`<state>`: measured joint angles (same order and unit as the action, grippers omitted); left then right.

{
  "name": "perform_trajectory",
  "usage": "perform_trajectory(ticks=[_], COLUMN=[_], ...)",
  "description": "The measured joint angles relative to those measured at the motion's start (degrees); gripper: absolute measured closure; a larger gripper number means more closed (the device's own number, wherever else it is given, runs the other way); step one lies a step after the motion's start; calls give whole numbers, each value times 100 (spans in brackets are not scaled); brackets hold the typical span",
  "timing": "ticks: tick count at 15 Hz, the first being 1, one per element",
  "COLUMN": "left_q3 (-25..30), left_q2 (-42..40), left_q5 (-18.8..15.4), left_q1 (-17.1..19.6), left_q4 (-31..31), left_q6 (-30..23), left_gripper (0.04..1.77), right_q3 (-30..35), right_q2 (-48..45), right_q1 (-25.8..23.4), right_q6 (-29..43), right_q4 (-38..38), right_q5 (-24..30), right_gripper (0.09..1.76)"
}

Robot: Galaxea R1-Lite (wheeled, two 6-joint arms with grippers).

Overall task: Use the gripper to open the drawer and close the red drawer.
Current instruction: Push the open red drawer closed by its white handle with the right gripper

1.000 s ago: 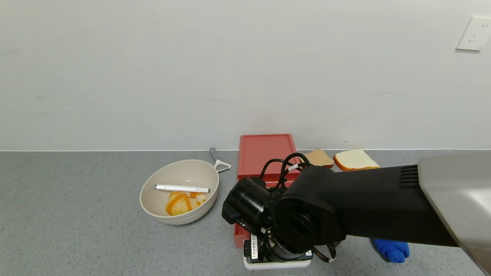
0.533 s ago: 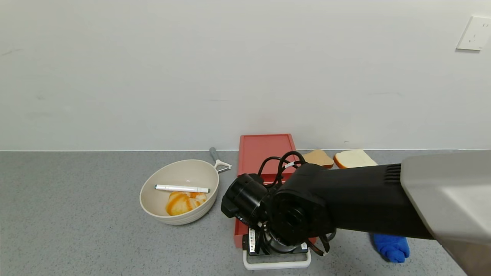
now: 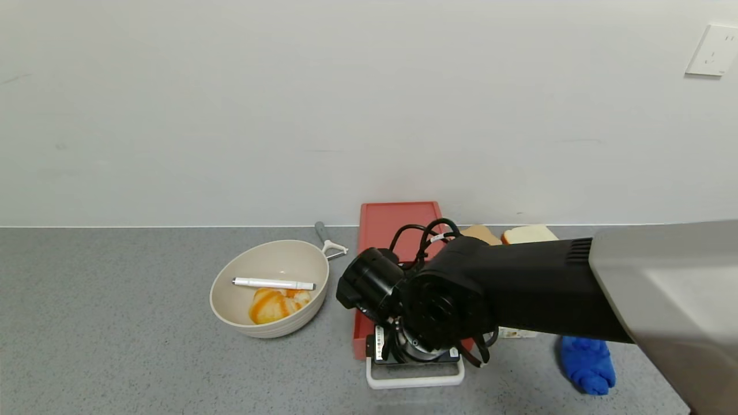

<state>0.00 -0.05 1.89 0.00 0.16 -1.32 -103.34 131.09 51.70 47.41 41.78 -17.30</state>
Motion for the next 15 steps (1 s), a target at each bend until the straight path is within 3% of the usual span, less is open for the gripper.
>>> perform_trajectory(ticks=[7,15], left_q3=[0,0], left_q2=[0,0], left_q5=[1,0], left_q1=[0,0], left_q4=[0,0], left_q6=[-2,0], left_gripper=[9,9], right_q3=[-99,-567], right_q2=[74,310], right_q1=[-197,-378], right_q6=[-391,-614], right_q4=[-571,-578], right_q5=[-4,-106], right_gripper=[14,14])
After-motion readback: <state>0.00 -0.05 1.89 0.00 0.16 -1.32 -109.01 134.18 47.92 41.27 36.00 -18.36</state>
